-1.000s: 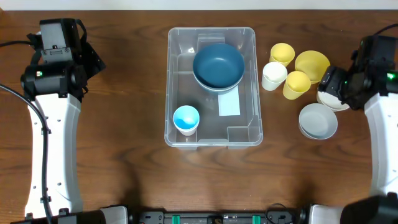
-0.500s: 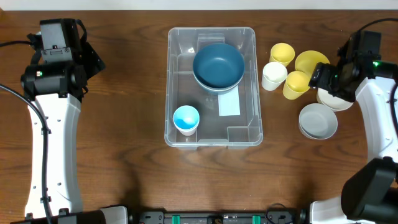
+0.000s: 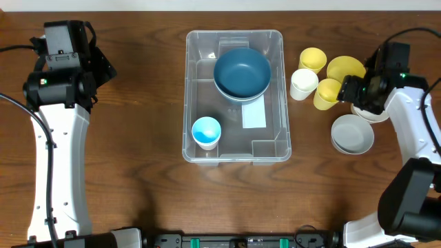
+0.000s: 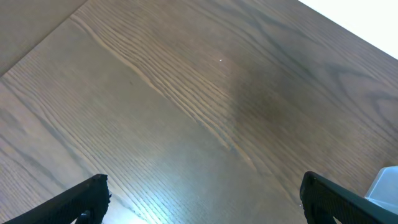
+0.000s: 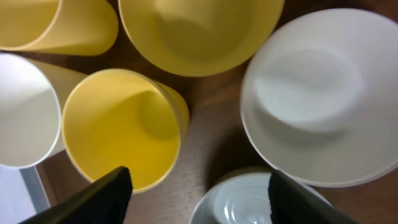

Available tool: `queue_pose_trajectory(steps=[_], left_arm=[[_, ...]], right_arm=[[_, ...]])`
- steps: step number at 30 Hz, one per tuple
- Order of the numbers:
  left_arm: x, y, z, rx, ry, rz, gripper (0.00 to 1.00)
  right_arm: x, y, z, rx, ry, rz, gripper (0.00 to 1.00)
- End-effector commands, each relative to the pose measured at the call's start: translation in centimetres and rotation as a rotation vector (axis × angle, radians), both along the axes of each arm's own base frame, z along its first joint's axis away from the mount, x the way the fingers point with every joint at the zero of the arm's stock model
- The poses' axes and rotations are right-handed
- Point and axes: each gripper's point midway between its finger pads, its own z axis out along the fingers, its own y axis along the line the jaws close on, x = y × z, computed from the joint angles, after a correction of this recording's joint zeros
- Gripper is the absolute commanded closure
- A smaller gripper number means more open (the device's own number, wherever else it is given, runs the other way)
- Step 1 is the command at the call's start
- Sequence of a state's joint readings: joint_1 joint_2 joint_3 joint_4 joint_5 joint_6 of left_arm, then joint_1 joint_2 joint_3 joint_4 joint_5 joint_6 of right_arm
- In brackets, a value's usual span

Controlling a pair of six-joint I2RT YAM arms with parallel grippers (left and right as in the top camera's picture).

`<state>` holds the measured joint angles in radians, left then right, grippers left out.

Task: Pack container
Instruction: 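Position the right gripper over the yellow cup and grasp its rim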

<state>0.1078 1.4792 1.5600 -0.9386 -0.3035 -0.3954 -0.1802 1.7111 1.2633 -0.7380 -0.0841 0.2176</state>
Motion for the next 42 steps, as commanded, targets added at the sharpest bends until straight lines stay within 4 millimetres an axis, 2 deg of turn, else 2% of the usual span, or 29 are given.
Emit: queue_pose_trajectory(steps=[1, 6, 12, 26, 31, 34, 42], left_arm=[[-0.1, 0.5, 0.8, 0.015, -0.016, 0.02, 0.02], [-0.1, 0.5, 0.8, 0.015, -0.016, 0.02, 0.02], [-0.1, 0.5, 0.8, 0.015, -0.016, 0.02, 0.02], [-0.1, 0.5, 0.8, 0.015, -0.016, 0.02, 0.02], [-0.1, 0.5, 0.8, 0.015, -0.016, 0.02, 0.02], [-0.1, 0.5, 0.8, 0.015, -0.016, 0.02, 0.02], [-0.1, 0.5, 0.8, 0.015, -0.016, 0.02, 0.02]], right_arm=[[-0.5, 0.5, -1.9, 0.024, 0.015, 0.017, 0.32], [-0.4, 0.5, -3.4, 0.021, -0.016, 0.018, 0.3], [-0.3, 0.5, -4.0, 0.017, -0.035, 0.018, 0.3], [-0.2, 0.7, -3.9, 0.026, -0.042, 0.023, 0.57], [-0.2, 0.7, -3.9, 0.031, -0.042, 0.025, 0.58], [-0.1, 0.9, -3.8, 0.04, -0.046, 0.029, 0.62], [0.3, 1.8, -3.7, 0.048, -0.059, 0.054, 0.64]])
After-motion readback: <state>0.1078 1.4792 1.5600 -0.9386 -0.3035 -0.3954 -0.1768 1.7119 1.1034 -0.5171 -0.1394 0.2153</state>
